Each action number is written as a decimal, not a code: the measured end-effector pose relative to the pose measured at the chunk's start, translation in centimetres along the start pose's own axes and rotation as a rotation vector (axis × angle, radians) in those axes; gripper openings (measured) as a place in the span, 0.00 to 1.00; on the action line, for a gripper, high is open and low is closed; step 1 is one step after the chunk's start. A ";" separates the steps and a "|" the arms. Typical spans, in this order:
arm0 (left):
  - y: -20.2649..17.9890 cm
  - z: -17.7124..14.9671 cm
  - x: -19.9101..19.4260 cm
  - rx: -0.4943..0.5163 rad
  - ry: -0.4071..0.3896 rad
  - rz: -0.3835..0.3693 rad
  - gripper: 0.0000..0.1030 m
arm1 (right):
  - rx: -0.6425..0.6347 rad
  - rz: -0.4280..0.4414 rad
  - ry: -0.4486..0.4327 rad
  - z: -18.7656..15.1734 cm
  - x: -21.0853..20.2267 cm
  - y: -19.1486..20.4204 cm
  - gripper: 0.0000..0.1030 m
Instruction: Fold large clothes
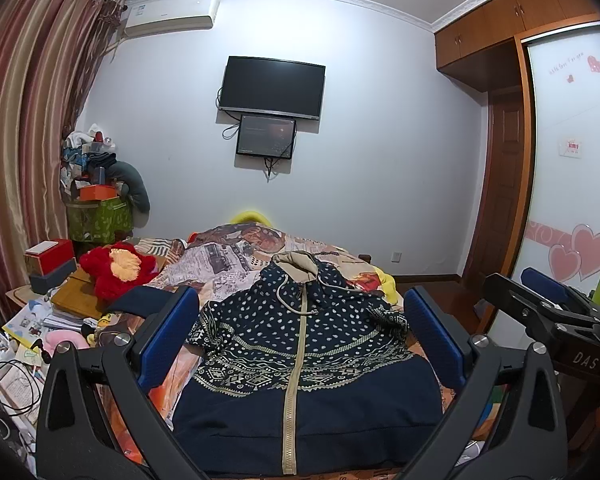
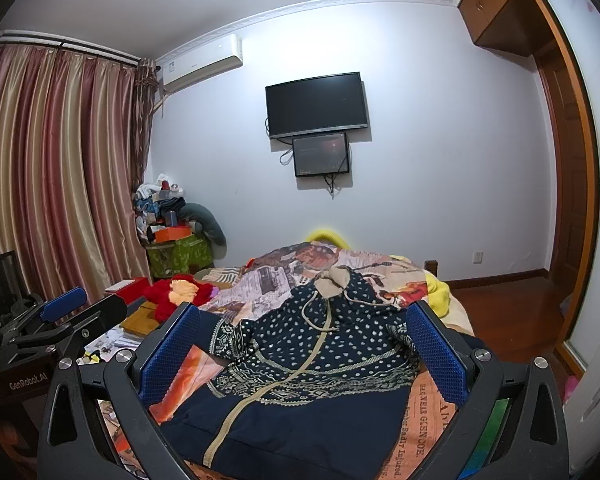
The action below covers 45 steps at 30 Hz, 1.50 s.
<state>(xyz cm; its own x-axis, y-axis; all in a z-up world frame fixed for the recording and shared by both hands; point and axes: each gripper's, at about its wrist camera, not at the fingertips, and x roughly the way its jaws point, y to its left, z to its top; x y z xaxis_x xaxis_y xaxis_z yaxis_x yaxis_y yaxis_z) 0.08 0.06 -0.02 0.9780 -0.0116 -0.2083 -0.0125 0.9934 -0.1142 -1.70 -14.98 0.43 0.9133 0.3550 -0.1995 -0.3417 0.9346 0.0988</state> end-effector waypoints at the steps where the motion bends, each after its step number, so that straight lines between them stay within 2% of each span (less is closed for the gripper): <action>1: 0.0 0.0 0.0 0.000 0.000 0.000 1.00 | 0.000 0.000 0.000 0.0 0.0 0.0 1.00; 31: 0.4 0.1 0.5 -0.021 0.003 0.004 1.00 | -0.003 -0.001 0.004 0.1 0.1 -0.1 1.00; 40: 2.4 0.7 3.7 -0.017 0.016 0.022 1.00 | -0.032 -0.023 0.034 0.4 1.8 0.2 1.00; 45: 5.6 1.2 7.4 -0.021 0.033 0.091 1.00 | -0.069 -0.061 0.069 0.4 5.2 0.3 1.00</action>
<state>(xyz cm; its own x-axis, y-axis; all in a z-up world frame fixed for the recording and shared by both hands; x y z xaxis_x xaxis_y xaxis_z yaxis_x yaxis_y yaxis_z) 7.50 5.68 -1.01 0.9652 0.0744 -0.2508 -0.1057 0.9879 -0.1136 3.06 -12.89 -0.23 0.9163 0.2954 -0.2705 -0.3022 0.9531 0.0171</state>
